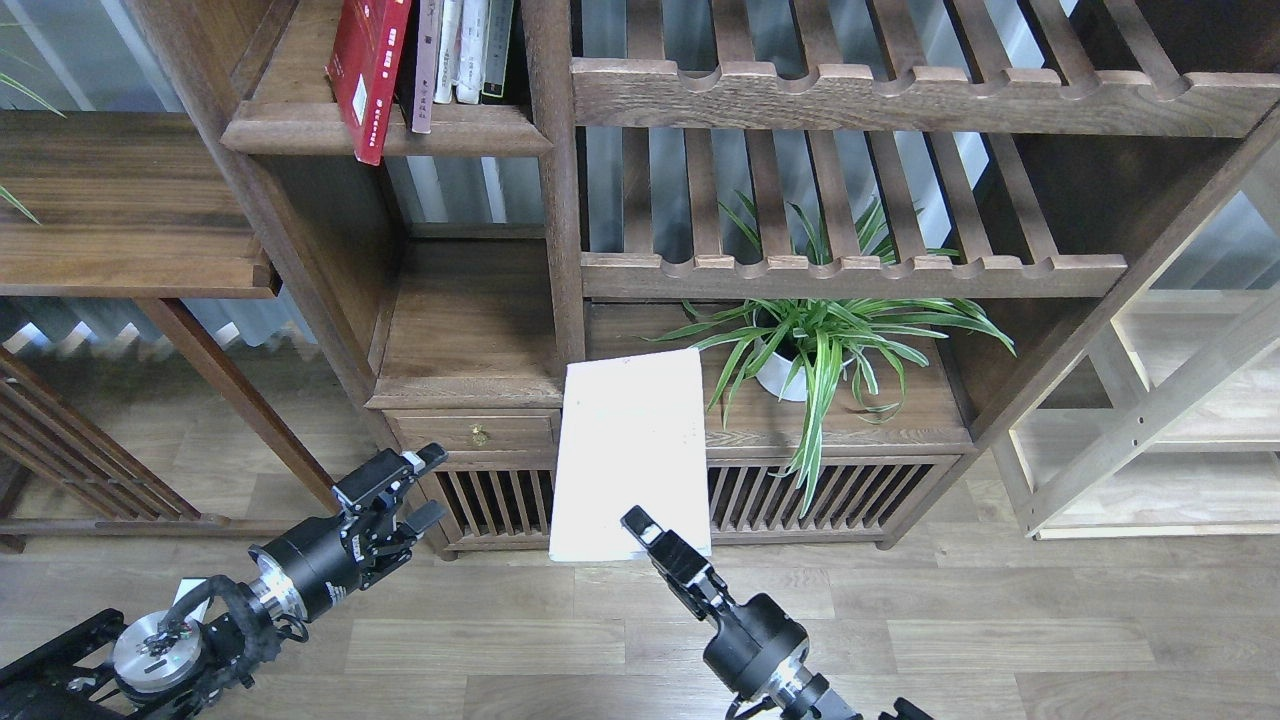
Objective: Organize books on shelf
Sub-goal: 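Lower the white book with the right gripper toward the left gripper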
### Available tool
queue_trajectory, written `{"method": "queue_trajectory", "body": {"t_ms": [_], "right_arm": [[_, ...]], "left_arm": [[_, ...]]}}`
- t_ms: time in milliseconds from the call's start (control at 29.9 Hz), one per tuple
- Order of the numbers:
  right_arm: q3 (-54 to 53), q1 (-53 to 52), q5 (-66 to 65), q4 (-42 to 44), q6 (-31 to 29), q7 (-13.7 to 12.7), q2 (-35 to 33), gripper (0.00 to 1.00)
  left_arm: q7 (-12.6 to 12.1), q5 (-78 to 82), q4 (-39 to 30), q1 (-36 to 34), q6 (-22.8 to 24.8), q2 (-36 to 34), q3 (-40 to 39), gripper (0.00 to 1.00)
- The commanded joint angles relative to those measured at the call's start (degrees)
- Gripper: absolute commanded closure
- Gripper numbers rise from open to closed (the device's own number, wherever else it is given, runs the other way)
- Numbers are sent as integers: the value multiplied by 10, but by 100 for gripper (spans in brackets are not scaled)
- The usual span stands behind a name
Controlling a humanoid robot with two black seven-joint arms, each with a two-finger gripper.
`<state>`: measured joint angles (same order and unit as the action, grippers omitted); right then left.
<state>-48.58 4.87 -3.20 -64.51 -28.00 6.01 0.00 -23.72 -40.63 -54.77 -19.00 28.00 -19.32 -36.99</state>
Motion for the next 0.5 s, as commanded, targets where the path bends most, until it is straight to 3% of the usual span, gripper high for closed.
{"method": "queue_trajectory", "body": {"t_ms": [0, 468], "right_arm": [[22, -15, -1, 0, 0, 0, 0, 93], [76, -37, -1, 0, 0, -6, 0, 93]], "left_arm": [[0, -1, -13, -2, 0, 0, 29, 1], [0, -1, -31, -8, 0, 3, 49, 1]]}}
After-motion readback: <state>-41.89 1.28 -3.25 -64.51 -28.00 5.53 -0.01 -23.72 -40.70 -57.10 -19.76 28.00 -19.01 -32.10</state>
